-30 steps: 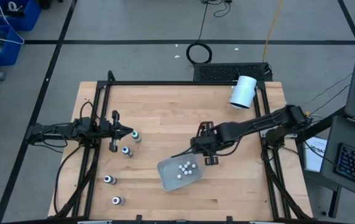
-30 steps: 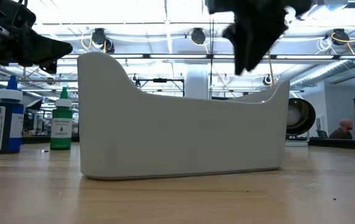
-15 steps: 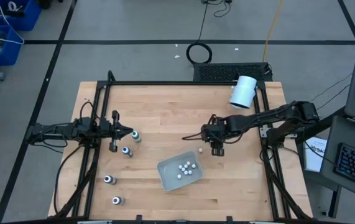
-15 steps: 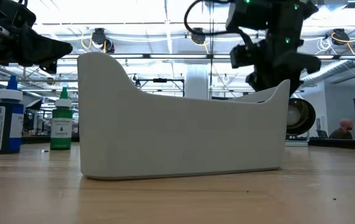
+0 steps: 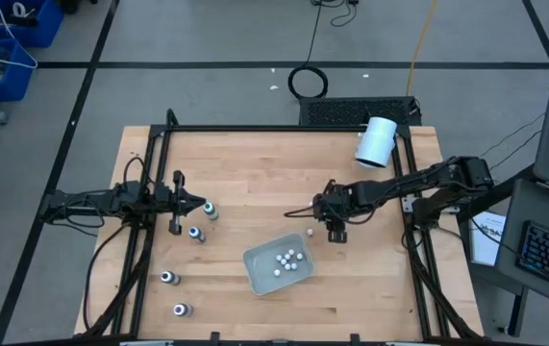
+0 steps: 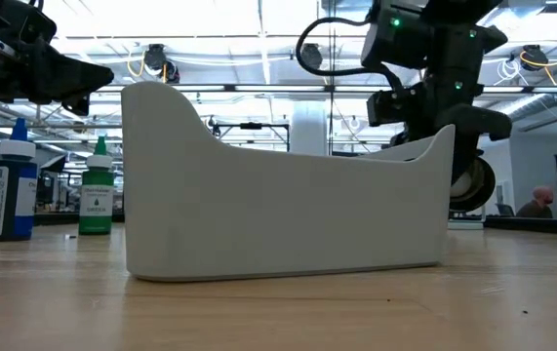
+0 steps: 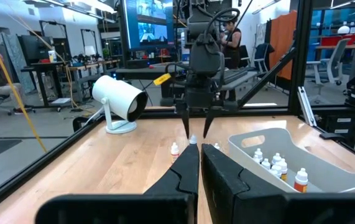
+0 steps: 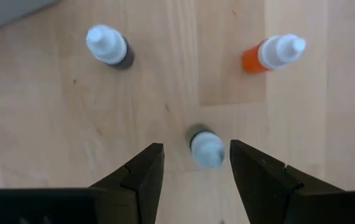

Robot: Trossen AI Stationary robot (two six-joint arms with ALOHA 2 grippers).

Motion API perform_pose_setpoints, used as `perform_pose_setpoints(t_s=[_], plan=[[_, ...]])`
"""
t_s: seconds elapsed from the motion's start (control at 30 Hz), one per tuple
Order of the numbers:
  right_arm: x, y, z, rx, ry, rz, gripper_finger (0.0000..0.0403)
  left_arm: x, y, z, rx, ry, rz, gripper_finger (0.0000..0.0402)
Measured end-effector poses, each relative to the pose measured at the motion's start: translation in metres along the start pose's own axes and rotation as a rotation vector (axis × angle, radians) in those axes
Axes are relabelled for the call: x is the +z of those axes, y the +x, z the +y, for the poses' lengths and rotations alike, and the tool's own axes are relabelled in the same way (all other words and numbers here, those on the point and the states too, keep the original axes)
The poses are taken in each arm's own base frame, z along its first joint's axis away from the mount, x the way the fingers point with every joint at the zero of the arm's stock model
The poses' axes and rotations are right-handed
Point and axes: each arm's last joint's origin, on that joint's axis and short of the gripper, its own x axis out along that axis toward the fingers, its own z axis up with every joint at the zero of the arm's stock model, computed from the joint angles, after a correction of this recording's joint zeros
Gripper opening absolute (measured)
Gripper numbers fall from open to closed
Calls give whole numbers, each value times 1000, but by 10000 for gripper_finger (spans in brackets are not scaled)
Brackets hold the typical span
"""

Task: Pick & Place food coloring
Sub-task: Put the small green food coloring bottle in the gray bin

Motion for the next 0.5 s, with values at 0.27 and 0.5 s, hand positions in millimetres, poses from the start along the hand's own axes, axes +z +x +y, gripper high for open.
perform_pose_setpoints(t_s=[0.27, 0.5], plan=[[2, 1, -8, -8, 20, -13, 171, 0, 0, 0, 0, 0, 1, 26], [2, 1, -10, -11, 28, -13, 171, 0, 0, 0, 0, 0, 0, 26]])
